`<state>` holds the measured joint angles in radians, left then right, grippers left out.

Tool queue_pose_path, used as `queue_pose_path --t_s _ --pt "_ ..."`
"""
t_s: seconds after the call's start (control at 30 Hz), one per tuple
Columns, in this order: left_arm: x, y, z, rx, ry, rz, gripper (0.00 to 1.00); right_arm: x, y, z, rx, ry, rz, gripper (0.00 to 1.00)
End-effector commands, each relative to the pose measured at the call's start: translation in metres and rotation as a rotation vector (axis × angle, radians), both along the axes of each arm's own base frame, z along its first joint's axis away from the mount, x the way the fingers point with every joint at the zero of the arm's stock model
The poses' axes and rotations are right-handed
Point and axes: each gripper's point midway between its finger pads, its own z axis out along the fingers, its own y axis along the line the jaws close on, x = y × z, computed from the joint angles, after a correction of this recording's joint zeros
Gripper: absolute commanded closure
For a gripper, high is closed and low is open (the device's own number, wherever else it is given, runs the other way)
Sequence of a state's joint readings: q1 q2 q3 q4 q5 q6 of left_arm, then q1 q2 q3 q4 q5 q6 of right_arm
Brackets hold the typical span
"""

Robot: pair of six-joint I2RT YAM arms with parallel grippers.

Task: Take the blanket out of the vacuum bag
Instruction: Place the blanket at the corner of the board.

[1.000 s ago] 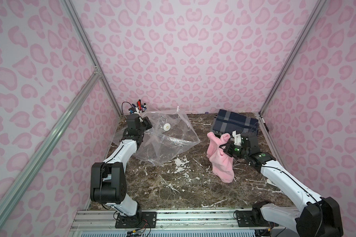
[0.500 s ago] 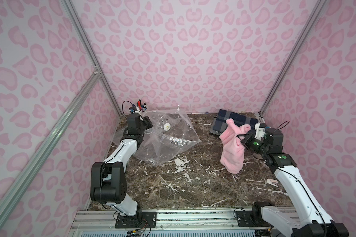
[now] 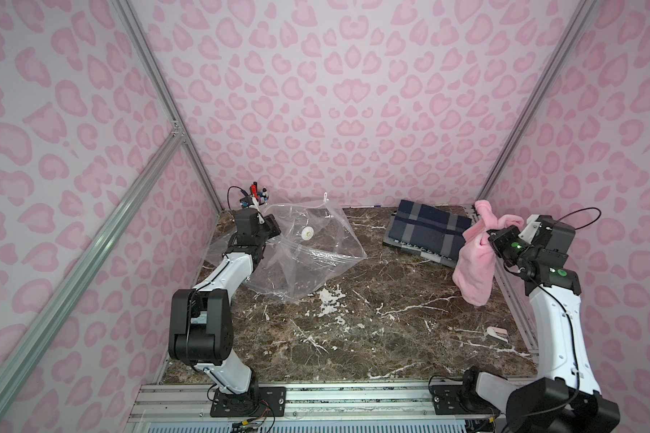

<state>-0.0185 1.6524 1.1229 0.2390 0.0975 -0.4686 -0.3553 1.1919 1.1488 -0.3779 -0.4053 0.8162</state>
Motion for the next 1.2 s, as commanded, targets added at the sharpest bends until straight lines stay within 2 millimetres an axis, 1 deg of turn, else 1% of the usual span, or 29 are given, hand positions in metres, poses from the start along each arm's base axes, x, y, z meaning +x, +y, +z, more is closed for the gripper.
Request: queue_pose_path --t_s 0.0,0.1,0.2,0.43,0.5,0.53,0.6,0.8,0.87,1.0,1.17 --pt "0.004 -0.004 0.013 -0.003 -0.042 -0.023 0.96 0.021 -0.022 0.014 -0.051 -0.06 -0.035 1.0" --pt "0.005 -0.008 0.013 0.005 -0.043 -0.043 0.96 0.038 -0.035 0.014 -0.055 -0.059 -0.041 1.0" --pt "0.006 -0.012 0.012 0.011 -0.042 -0.062 0.96 0.051 -0.046 0.012 -0.045 -0.068 -0.02 1.0" --pt "0.004 -0.022 0.012 0.021 -0.05 -0.109 0.96 0.067 -0.067 0.01 -0.064 -0.081 -0.028 1.0" --pt "0.003 -0.023 0.013 0.027 -0.048 -0.115 0.96 0.071 -0.071 0.007 -0.066 -0.075 -0.028 1.0" --pt "0.002 -0.023 0.014 0.032 -0.048 -0.115 0.96 0.073 -0.074 0.003 -0.063 -0.067 -0.03 1.0" --pt "0.001 -0.022 0.016 0.043 -0.047 -0.115 0.96 0.079 -0.08 0.013 -0.083 -0.087 -0.041 1.0" --pt "-0.001 -0.021 0.022 0.07 -0.046 -0.115 0.96 0.099 -0.094 0.008 -0.097 -0.077 -0.062 1.0" --pt "0.0 -0.021 0.021 0.071 -0.042 -0.117 0.96 0.106 -0.097 0.006 -0.095 -0.074 -0.059 1.0" --pt "0.001 -0.022 0.02 0.071 -0.037 -0.119 0.96 0.124 -0.098 -0.007 -0.074 -0.052 -0.022 1.0" --pt "0.001 -0.021 0.015 0.072 -0.027 -0.113 0.96 0.134 -0.092 -0.017 -0.072 -0.041 -0.007 1.0"
